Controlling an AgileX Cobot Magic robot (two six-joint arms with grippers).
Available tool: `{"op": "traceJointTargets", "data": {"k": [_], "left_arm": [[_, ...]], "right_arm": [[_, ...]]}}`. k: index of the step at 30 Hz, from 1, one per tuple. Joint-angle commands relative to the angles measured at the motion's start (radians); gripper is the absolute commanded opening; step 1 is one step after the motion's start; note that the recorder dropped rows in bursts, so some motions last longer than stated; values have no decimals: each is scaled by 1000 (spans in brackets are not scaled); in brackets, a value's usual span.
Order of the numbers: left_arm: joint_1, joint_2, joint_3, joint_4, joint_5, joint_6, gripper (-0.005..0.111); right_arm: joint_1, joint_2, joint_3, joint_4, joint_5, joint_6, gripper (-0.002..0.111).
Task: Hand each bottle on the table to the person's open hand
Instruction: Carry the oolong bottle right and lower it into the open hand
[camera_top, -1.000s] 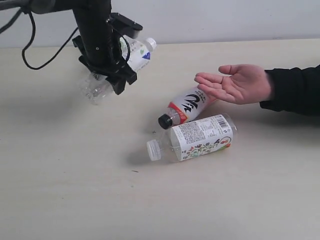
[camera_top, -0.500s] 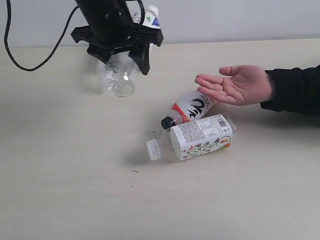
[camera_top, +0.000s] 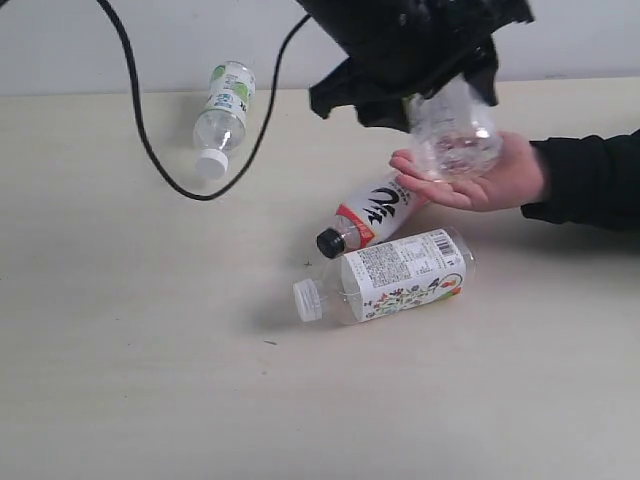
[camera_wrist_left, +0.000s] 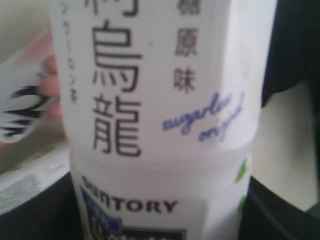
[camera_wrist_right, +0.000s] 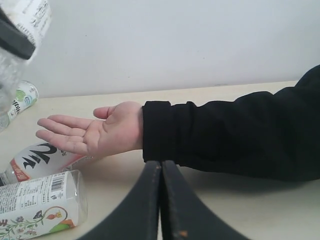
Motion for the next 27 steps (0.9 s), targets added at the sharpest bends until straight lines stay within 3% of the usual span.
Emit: {"op": "traceJointTargets", "data": {"k": [1,5,11,19,27], "left_arm": [[-20,38,-5,-220,-193,53,0],[-18,92,-47,-423,-199,224,0],[0,217,-172,-510,-83,261,0],[27,301,-197,-571,-54,268,0],[49,307,-195,-525,-9,275,0]], "right_arm": [[-5,-6,5,1,-5,2,0],[-5,-6,5,1,-5,2,0],[-5,-6,5,1,-5,2,0],[-5,-6,5,1,-5,2,0],[-5,-6,5,1,-5,2,0]]}}
